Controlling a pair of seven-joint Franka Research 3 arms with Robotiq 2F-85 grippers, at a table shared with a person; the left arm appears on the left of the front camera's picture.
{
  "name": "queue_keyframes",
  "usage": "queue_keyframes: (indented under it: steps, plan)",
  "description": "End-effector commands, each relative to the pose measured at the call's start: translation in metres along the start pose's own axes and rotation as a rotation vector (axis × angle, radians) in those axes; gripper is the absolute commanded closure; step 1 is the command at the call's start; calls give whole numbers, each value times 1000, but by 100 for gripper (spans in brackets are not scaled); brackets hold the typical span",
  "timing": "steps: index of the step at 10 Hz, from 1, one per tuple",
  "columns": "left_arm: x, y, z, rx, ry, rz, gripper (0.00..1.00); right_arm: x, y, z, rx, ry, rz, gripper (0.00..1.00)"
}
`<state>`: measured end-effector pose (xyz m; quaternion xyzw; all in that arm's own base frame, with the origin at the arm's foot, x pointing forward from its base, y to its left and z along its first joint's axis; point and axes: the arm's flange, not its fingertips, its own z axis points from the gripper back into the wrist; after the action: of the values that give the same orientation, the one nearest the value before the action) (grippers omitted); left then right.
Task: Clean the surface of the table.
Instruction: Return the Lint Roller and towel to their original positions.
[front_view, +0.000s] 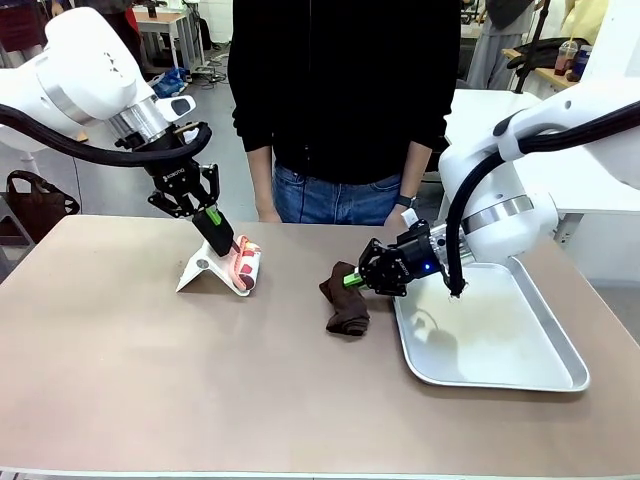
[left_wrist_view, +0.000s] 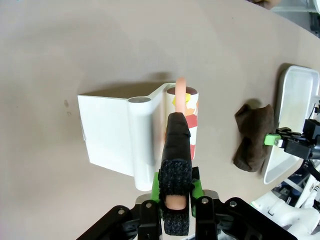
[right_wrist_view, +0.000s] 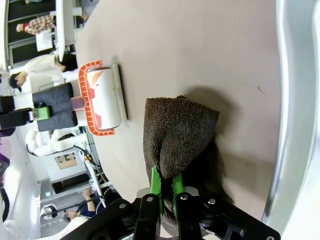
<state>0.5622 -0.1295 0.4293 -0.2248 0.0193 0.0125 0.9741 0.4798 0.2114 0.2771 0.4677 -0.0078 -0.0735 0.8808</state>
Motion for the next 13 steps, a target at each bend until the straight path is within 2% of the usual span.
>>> queue_keyframes:
  steps: [1, 2, 3, 7, 9, 11, 13]
  plan:
    - [5, -6, 2, 35, 7, 17, 14, 4, 6, -4, -10, 20, -6, 33]
    - [5, -5, 5, 35, -2, 18, 0, 4, 7, -4, -11, 22, -7, 6]
    - [4, -4, 10, 34, -14, 22, 0, 5, 7, -4, -10, 24, -7, 0]
    - [3, 4, 30, 45, -56, 45, 0, 3, 15, -4, -45, 40, 4, 0]
    - [-6, 8, 47, 16, -84, 34, 0, 2, 38, -5, -153, 41, 35, 0]
    - [-27, 16, 72, -35, -129, 10, 0, -2, 61, 1, -213, 39, 56, 0]
    - [-63, 30, 105, -154, -152, -63, 0, -11, 73, 16, -259, 42, 38, 0]
